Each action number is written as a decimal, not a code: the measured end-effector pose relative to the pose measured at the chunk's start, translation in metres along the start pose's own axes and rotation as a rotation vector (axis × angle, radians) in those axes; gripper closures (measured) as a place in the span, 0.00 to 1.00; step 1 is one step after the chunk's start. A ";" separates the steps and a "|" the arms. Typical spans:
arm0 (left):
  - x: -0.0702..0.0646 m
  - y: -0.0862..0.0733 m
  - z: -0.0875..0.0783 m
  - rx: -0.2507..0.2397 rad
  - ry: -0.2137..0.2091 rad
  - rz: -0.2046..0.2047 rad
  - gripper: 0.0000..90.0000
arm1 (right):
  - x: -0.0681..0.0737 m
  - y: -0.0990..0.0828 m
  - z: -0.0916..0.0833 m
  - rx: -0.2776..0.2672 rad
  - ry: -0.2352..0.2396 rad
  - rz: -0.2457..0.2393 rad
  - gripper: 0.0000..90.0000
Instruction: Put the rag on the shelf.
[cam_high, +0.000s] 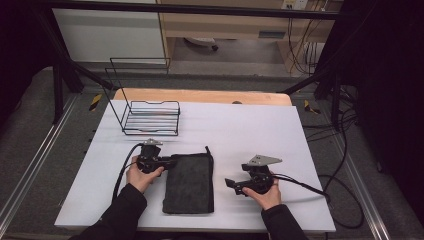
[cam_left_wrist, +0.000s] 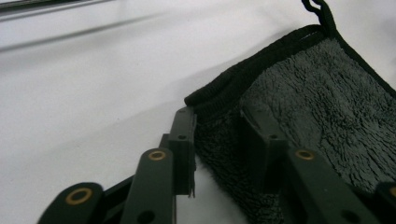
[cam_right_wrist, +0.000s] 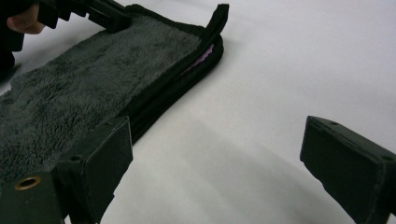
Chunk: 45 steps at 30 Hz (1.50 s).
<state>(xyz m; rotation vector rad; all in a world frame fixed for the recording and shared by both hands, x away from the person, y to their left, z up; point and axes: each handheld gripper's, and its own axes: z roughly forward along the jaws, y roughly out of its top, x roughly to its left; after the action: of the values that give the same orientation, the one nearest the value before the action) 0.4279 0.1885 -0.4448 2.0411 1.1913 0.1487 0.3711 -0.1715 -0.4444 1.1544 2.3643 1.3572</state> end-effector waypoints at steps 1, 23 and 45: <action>0.000 0.000 -0.001 0.000 0.000 0.003 0.76 | 0.001 0.002 0.001 0.001 0.001 0.001 0.11; -0.006 -0.006 0.001 -0.042 0.020 0.103 0.85 | 0.005 0.045 0.082 0.031 -0.061 0.083 0.24; -0.004 -0.006 0.002 -0.045 0.009 0.112 0.86 | 0.005 0.044 0.086 0.090 0.030 0.143 0.67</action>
<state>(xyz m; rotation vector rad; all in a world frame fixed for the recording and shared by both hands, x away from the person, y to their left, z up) 0.4223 0.1862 -0.4487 2.0703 1.0704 0.2367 0.4337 -0.0989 -0.4575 1.3607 2.4275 1.3324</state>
